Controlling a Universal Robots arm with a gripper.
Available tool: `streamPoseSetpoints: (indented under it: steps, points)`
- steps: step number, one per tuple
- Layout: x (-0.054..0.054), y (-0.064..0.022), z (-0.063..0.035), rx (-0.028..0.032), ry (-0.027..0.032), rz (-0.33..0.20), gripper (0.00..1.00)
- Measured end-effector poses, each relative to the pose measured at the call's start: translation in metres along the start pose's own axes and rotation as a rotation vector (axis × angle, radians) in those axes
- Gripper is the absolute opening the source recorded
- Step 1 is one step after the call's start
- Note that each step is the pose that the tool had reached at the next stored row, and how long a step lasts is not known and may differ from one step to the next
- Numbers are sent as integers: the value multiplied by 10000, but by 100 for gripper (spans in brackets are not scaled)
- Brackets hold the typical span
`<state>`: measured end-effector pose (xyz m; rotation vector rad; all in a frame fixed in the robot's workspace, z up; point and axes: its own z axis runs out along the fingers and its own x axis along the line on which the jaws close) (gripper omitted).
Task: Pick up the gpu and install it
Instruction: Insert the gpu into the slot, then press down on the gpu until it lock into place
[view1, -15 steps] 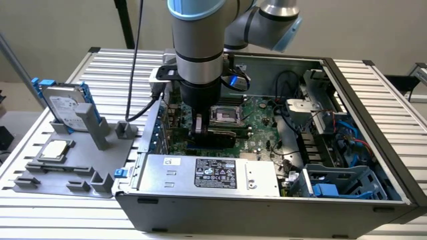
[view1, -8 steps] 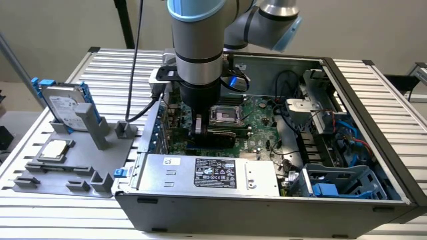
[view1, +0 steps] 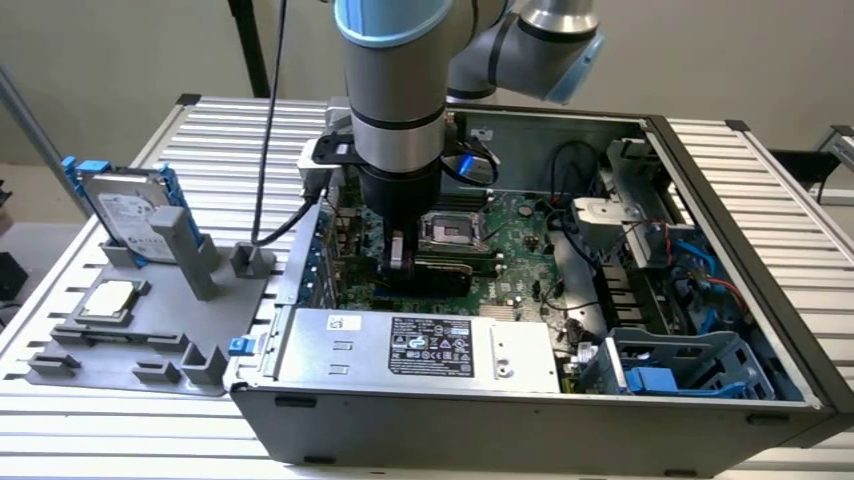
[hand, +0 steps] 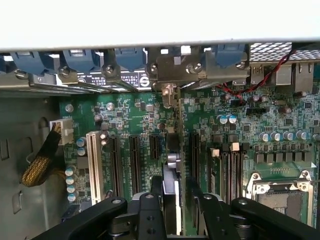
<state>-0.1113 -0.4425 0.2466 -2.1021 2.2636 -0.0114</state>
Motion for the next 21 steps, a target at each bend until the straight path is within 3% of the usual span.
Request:
streamPoseSetpoints:
  steps: [5, 10, 12, 15, 21]
  points:
    - [-4, -6, -126, -1, -3, -1, 33]
    - [-11, -15, -332, -5, -2, -2, 33]
    - [-14, -18, -414, -8, -1, -2, 24]
    - [-14, -19, -428, -7, -7, -2, 13]
    - [-14, -19, -429, -8, -7, -1, 11]
